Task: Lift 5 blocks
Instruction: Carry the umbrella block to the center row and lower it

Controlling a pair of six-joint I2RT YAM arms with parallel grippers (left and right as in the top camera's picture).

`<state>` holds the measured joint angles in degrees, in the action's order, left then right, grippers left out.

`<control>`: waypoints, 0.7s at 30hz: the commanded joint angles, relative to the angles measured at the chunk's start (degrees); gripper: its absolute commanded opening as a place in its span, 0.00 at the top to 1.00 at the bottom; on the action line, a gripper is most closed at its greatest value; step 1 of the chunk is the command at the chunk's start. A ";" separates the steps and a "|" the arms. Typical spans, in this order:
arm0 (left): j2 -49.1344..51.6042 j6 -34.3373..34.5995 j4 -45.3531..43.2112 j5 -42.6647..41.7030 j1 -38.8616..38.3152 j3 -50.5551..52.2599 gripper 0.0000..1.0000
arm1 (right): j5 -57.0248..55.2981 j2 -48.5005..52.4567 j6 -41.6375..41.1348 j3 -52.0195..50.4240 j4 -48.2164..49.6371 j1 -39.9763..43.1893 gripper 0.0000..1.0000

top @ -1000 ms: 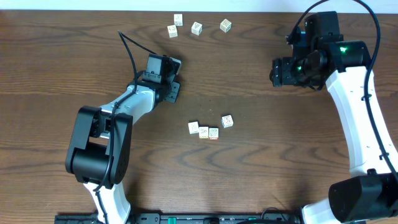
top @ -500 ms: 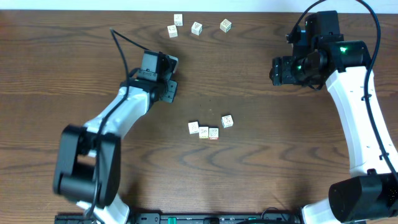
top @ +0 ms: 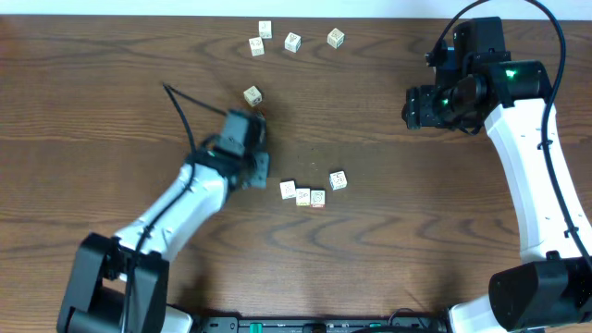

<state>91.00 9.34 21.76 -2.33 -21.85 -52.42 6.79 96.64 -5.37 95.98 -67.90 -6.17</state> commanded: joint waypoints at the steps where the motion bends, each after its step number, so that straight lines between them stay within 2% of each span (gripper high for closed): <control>1: -2.25 9.62 -0.35 4.44 -4.09 3.15 0.92 | -0.33 -0.48 0.74 0.61 -0.20 0.17 0.28; 6: -2.67 17.09 -0.09 10.78 -10.88 5.11 0.93 | -0.35 -0.48 0.76 0.59 -0.98 0.20 0.28; 10: -2.67 21.51 1.18 14.12 -13.31 5.33 0.93 | -0.35 -0.48 0.76 0.59 -1.33 0.17 0.29; 21: -2.64 22.73 1.77 15.45 -13.33 5.40 0.92 | -0.33 -0.48 0.74 0.59 -1.31 0.17 0.29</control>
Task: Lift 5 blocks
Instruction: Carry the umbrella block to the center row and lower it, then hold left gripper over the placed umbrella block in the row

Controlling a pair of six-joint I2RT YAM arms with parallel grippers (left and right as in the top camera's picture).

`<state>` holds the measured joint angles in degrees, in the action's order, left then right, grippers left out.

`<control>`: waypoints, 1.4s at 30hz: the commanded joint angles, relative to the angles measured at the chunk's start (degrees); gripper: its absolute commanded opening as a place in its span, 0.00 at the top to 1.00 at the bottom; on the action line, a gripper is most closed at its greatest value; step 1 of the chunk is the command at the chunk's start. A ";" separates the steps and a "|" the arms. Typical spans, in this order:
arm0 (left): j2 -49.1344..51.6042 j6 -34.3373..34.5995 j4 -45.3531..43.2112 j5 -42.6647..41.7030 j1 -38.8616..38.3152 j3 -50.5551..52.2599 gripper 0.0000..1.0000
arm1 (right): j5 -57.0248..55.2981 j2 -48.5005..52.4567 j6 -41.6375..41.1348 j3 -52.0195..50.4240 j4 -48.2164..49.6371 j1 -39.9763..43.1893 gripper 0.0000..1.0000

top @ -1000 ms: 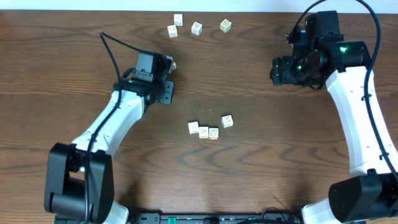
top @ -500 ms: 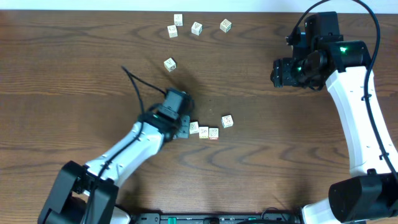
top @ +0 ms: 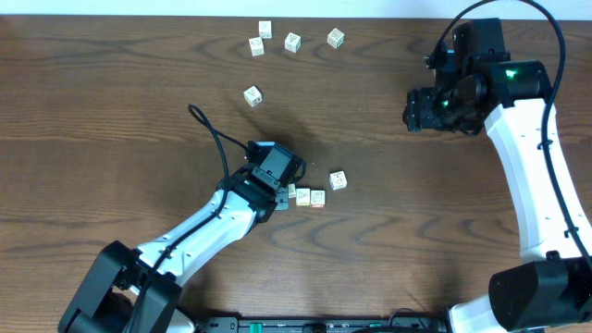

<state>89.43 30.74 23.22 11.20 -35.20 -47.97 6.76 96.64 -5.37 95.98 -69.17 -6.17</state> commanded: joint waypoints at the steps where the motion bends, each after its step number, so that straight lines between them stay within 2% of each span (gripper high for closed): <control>1: -1.05 1.33 0.35 1.90 0.02 0.96 0.93 | -0.31 -0.48 0.74 0.59 -0.04 0.17 0.29; 8: -1.03 5.18 -0.22 1.90 0.02 4.20 0.93 | -0.31 -0.48 0.74 0.59 -0.04 0.17 0.30; 22: -1.03 5.14 -3.82 0.87 0.02 5.66 0.92 | -0.31 -0.48 0.74 0.59 -0.02 0.17 0.29; 23: -1.03 5.14 -3.82 0.87 0.02 5.66 0.89 | -0.31 -0.48 0.74 0.59 -0.02 0.17 0.29; 30: -1.03 5.16 -4.26 0.83 0.02 5.66 0.87 | -0.31 -0.48 0.74 0.59 -0.02 0.17 0.29; 31: -1.03 5.16 -4.31 0.83 0.02 5.66 0.83 | -0.31 -0.48 0.74 0.59 -0.02 0.17 0.29; 40: -1.03 4.92 -6.38 -1.73 -0.02 5.66 0.83 | -0.31 -0.48 0.74 0.59 0.02 0.17 0.29; 42: -1.03 4.92 -6.27 -1.70 -0.02 5.66 0.73 | -0.31 -0.48 0.74 0.59 0.02 0.17 0.29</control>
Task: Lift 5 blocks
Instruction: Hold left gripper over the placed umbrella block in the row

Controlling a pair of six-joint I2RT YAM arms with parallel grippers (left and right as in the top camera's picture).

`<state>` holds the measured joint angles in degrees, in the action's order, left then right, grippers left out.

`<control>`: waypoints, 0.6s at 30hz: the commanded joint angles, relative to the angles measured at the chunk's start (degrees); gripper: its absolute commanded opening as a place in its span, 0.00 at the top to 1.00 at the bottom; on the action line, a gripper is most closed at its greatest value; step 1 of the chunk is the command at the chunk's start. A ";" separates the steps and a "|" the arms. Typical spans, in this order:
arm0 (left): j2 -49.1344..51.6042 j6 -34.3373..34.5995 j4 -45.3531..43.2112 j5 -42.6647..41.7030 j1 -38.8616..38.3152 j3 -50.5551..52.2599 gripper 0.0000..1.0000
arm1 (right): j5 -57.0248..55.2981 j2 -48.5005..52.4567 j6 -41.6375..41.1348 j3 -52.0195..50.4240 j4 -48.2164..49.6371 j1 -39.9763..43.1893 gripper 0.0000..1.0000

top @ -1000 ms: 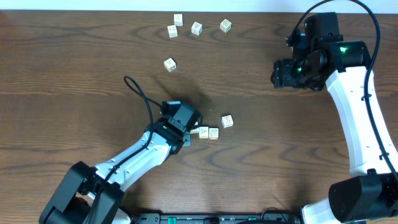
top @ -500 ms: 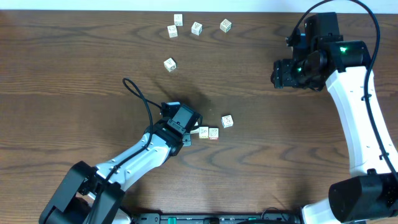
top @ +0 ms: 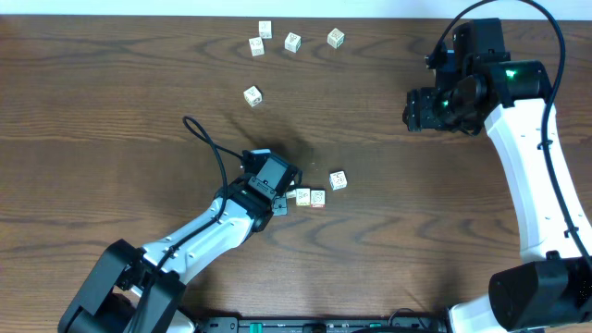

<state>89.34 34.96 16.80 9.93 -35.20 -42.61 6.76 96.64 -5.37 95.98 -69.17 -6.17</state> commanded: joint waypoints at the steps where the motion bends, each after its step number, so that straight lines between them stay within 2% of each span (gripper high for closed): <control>1: -0.94 0.70 0.22 -0.42 -0.02 0.31 0.68 | -0.31 -0.48 0.74 0.59 0.02 0.17 0.29; 9: -0.94 0.70 0.26 -0.42 -0.02 0.31 0.64 | -0.31 -0.48 0.74 0.59 0.02 0.17 0.29; 18: -0.94 0.72 0.24 -0.44 -0.02 0.31 0.52 | -0.31 -0.48 0.76 0.59 0.02 0.20 0.29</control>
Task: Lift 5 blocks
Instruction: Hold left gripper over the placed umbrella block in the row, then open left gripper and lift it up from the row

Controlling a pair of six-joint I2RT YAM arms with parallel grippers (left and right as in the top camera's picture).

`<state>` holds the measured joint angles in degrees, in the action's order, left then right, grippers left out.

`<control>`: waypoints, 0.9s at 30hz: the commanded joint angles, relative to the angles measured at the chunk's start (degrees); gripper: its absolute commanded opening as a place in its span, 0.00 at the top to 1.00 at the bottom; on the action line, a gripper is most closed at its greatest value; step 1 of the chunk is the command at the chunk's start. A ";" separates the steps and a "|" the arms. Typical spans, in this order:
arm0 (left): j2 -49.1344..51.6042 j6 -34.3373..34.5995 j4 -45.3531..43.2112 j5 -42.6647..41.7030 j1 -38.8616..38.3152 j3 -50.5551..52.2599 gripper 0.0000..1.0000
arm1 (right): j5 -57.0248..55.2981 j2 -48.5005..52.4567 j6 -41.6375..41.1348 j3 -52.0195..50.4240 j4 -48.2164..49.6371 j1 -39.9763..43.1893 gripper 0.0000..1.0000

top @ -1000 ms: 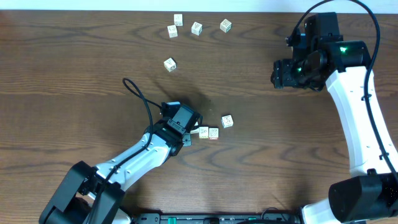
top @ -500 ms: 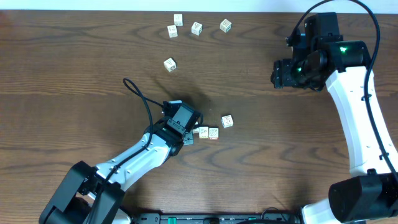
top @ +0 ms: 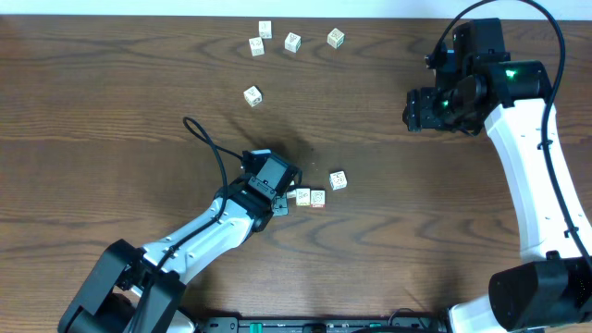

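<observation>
Small pale printed blocks lie on the dark wooden table (top: 111,111). Two of them (top: 302,196) (top: 318,198) sit side by side at mid-table, with a third block (top: 339,180) just to their right. My left gripper (top: 280,202) hangs right beside the left end of that row. Its wrist covers the fingers, so what is between them is hidden. Far off at the right, my right gripper (top: 410,109) is held above bare wood, its jaws too dark to read.
A lone block (top: 252,95) lies above the left arm. Several more blocks (top: 292,42) are scattered along the far edge, among them one at the right end (top: 336,38). The left arm's black cable (top: 215,153) loops over the table to its left.
At first my left gripper was up by the lone block, and three blocks lay in a row at mid-table with a fourth just to their right. Then it stood over the row's leftmost block. That block no longer shows. The gripper has drawn slightly back. The right arm stayed still.
</observation>
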<state>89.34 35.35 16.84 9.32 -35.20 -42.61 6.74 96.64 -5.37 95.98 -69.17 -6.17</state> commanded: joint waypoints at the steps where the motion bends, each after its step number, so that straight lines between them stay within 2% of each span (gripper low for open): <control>1: -0.94 0.31 0.17 0.20 -0.02 0.31 0.52 | -0.28 -0.48 0.76 0.59 0.04 0.20 0.29; 11: -2.12 0.24 -1.73 0.81 0.13 -0.31 0.51 | -0.52 -0.48 0.76 0.59 0.15 0.20 0.28; 19: -9.53 -2.69 -0.92 2.43 0.13 -1.36 0.52 | -0.90 -0.46 0.76 0.59 0.20 0.20 0.28; 20: -10.56 -2.69 -0.02 3.76 0.13 -1.36 0.57 | -0.90 -0.46 0.76 0.59 0.20 0.20 0.27; 22: -12.98 -2.23 3.78 7.56 0.15 -1.36 0.81 | -0.90 -0.46 0.76 0.59 0.17 0.20 0.28; 23: -13.38 -1.99 4.70 8.48 0.13 -1.33 0.89 | -0.90 -0.46 0.76 0.59 0.17 0.20 0.28; 27: -14.05 -1.25 10.21 12.85 0.28 -1.27 0.93 | -0.87 -0.46 0.76 0.59 0.20 0.17 0.29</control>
<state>75.37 33.65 25.28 16.40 -35.18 -42.92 6.39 96.64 -5.37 95.98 -69.10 -6.17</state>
